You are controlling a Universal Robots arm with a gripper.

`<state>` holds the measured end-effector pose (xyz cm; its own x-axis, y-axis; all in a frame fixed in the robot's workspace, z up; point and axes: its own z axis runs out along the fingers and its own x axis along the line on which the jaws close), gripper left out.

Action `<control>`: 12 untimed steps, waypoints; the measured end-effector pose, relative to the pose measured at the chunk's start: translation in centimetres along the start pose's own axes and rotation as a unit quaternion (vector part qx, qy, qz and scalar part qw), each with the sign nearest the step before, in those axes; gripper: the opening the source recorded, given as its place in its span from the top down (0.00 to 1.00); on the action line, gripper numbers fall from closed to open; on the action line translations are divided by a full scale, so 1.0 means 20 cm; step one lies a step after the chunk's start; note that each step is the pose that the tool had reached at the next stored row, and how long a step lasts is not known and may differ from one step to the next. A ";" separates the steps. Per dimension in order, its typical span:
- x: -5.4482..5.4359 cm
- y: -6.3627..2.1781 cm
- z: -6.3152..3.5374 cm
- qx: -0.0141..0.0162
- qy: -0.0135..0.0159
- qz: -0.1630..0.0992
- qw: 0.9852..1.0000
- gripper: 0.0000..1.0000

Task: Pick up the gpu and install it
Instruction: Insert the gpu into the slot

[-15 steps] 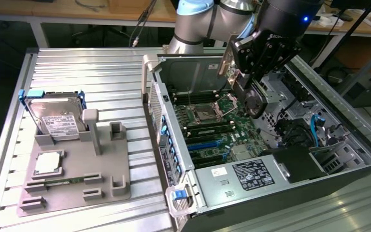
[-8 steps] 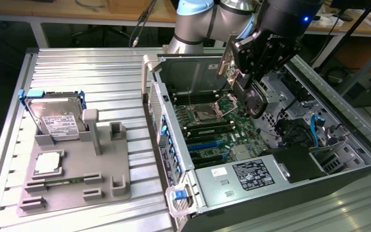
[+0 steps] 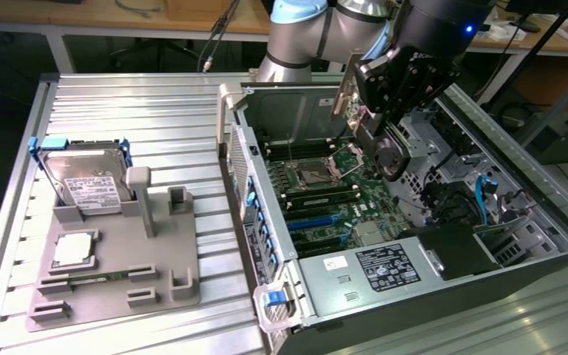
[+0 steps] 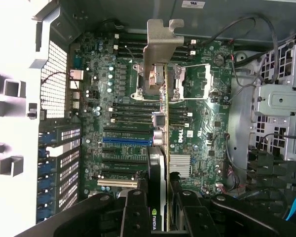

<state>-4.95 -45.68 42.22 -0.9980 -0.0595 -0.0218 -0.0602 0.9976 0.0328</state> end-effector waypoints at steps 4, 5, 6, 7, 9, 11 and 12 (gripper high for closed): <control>0.00 0.000 0.000 0.000 0.000 -0.003 1.000 0.73; 0.00 0.000 0.000 0.000 0.000 -0.004 1.000 0.73; 0.00 0.000 0.000 0.000 0.000 -0.005 1.000 0.73; 0.00 0.000 0.000 0.000 0.000 -0.005 1.000 0.73; 0.00 0.000 0.000 0.000 0.000 -0.007 1.000 0.73; 0.00 0.000 0.000 0.000 0.000 -0.008 1.000 0.73; 0.00 0.000 0.000 0.000 0.000 -0.009 1.000 0.73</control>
<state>-4.94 -45.68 42.22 -0.9967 -0.0777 -0.0218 -0.0784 0.9964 0.0328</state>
